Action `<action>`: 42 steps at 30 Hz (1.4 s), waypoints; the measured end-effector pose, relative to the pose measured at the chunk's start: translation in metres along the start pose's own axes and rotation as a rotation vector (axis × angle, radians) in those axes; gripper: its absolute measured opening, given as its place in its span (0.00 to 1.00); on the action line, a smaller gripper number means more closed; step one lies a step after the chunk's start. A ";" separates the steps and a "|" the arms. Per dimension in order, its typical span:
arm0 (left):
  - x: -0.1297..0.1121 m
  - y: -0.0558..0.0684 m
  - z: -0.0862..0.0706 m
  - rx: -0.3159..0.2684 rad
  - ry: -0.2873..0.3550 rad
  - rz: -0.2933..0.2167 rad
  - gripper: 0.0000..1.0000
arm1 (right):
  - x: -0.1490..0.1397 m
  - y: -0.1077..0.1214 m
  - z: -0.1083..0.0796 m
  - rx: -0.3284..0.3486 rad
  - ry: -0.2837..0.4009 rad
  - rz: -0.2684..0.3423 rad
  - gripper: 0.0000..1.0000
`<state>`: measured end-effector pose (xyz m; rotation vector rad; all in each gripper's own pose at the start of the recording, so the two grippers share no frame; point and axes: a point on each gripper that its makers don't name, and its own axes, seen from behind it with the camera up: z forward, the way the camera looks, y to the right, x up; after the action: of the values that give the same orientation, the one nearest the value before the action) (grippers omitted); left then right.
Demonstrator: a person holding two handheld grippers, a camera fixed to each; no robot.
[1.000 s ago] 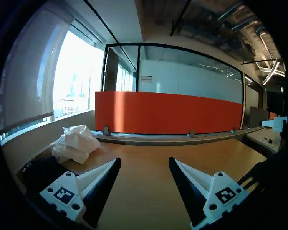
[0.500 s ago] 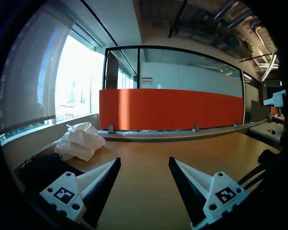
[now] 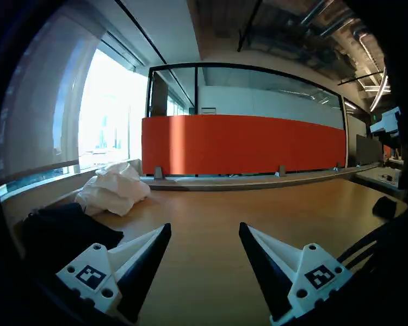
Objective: Fold towel
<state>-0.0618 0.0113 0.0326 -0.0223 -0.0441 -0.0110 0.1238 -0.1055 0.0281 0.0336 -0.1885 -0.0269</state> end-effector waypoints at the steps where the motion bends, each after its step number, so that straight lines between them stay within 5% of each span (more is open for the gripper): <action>1: -0.002 0.000 0.001 -0.001 0.001 0.001 0.92 | 0.000 -0.001 0.000 0.001 0.001 -0.002 1.00; 30: 0.005 -0.004 -0.016 0.015 0.093 0.005 0.93 | -0.014 0.004 0.004 0.027 0.021 0.009 1.00; 42: 0.006 -0.003 -0.017 0.015 0.092 0.007 0.93 | -0.016 0.044 0.014 -0.011 0.072 0.034 1.00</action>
<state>-0.0552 0.0079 0.0163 -0.0067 0.0483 -0.0052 0.1067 -0.0616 0.0402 0.0201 -0.1169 0.0076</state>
